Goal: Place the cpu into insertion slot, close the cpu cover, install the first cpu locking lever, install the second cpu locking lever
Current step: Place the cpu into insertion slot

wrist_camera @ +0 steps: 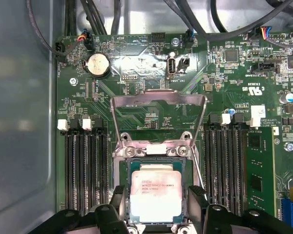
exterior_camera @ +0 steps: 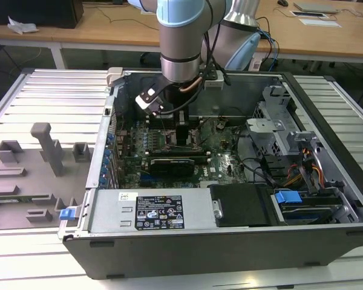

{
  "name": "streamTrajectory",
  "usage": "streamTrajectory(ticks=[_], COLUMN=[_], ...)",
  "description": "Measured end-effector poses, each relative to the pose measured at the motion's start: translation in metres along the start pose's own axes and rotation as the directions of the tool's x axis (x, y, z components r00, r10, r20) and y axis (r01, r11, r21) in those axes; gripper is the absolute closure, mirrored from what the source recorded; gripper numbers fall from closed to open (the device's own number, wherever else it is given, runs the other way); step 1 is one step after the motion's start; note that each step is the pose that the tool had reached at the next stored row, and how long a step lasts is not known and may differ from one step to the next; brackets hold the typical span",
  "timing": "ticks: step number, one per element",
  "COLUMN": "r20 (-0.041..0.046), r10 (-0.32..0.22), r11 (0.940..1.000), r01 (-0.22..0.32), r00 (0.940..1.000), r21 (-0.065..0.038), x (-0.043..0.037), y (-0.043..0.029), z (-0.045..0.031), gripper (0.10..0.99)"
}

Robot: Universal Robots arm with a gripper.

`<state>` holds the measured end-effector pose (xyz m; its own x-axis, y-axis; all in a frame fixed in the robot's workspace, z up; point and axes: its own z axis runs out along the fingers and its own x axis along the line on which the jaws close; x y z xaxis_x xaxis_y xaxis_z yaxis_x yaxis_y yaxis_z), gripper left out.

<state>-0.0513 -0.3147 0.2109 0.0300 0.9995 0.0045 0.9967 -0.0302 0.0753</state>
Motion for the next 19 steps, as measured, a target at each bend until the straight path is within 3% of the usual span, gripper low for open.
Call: streamTrajectory(ticks=[5, 13, 19], r20=[0.0002, 0.0002, 0.0001], r10=[0.0, 0.0, 0.0], r11=[1.0, 1.0, 1.0], r01=[0.0, 0.0, 0.0], r00=[1.0, 1.0, 1.0], r21=[0.0, 0.0, 0.0], x=[0.0, 0.0, -0.0001], y=[0.0, 0.0001, -0.0002], z=[-0.0004, -0.0011, -0.0015], gripper=[0.482, 0.973, 0.98])
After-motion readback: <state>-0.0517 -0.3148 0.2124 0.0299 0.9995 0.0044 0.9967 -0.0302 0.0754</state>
